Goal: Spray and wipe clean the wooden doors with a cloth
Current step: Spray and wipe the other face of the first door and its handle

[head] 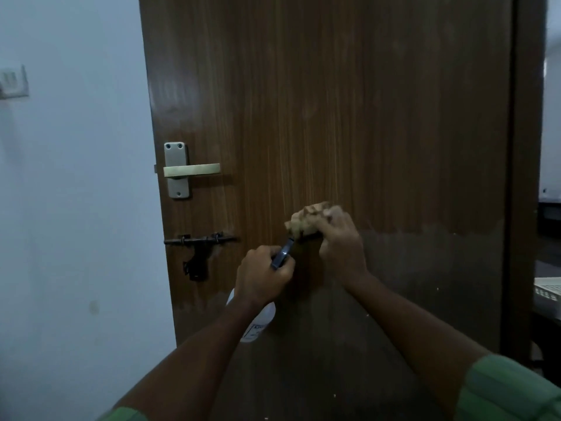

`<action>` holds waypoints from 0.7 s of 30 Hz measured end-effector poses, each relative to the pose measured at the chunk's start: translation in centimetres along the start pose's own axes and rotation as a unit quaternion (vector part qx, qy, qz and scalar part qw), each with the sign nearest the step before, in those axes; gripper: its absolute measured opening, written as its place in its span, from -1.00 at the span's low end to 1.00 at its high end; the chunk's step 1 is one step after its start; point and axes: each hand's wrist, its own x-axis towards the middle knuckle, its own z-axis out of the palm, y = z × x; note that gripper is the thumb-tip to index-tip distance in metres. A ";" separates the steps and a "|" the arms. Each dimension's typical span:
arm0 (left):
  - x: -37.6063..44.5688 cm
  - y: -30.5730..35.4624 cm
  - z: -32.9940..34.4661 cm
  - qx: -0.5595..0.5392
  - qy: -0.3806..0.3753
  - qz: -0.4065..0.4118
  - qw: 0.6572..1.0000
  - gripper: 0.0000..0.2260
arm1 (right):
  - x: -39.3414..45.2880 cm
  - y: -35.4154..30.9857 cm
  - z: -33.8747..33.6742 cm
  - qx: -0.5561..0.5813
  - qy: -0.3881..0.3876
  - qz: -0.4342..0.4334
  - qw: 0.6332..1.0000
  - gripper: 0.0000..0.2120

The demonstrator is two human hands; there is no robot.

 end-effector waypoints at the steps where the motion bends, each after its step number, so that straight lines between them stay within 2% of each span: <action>1: 0.0 -0.2 0.1 -0.012 0.013 -0.009 1.000 -0.71 | -1.8 0.0 0.7 -0.008 -0.025 -0.043 0.999 -0.73; 2: 0.4 0.1 0.2 -0.026 0.023 -0.014 0.999 -0.71 | -3.4 0.5 1.0 -0.020 -0.064 -0.115 0.991 -0.75; 4: 0.8 0.6 0.2 -0.038 0.019 -0.005 0.999 -0.72 | -5.5 2.0 0.6 -0.056 -0.188 -0.270 0.943 -0.73; 5: 1.0 0.7 0.2 -0.033 0.005 0.006 0.999 -0.73 | -5.2 3.0 -0.1 -0.073 -0.221 -0.323 0.917 -0.69; 6: 1.2 0.7 0.2 -0.021 -0.009 0.015 1.000 -0.73 | -4.3 3.9 -0.7 -0.090 -0.219 -0.349 0.907 -0.67; 7: 1.3 0.5 0.3 -0.012 -0.024 0.023 0.999 -0.74 | -3.1 4.4 -1.4 -0.101 -0.193 -0.332 0.918 -0.68; 8: 1.3 0.5 0.5 -0.008 -0.034 0.026 0.999 -0.74 | -1.8 4.6 -2.2 -0.104 -0.148 -0.270 0.946 -0.72; 10: 1.2 0.7 0.8 -0.009 -0.046 0.025 0.999 -0.73 | 1.0 4.9 -3.5 -0.086 -0.040 -0.072 0.993 -0.76; 11: 1.0 1.0 1.1 -0.004 -0.061 0.024 0.998 -0.73 | 2.1 5.0 -3.8 -0.078 -0.012 -0.004 0.997 -0.73; 12: 0.8 1.4 1.3 0.010 -0.083 0.024 0.996 -0.75 | 2.7 5.0 -4.0 -0.075 -0.011 0.024 0.997 -0.69; 16: 0.5 3.2 2.8 0.132 -0.165 0.022 0.977 -0.86 | 3.8 6.8 -6.0 -0.068 -0.081 -0.062 0.992 -0.68; 18: 0.4 4.1 4.2 0.184 -0.163 0.017 0.969 -0.83 | 4.6 8.1 -7.2 -0.077 -0.109 -0.113 0.985 -0.66; 21: 0.7 5.0 6.0 0.197 -0.133 -0.025 0.971 -0.86 | 5.2 9.3 -7.6 -0.076 -0.126 -0.151 0.978 -0.64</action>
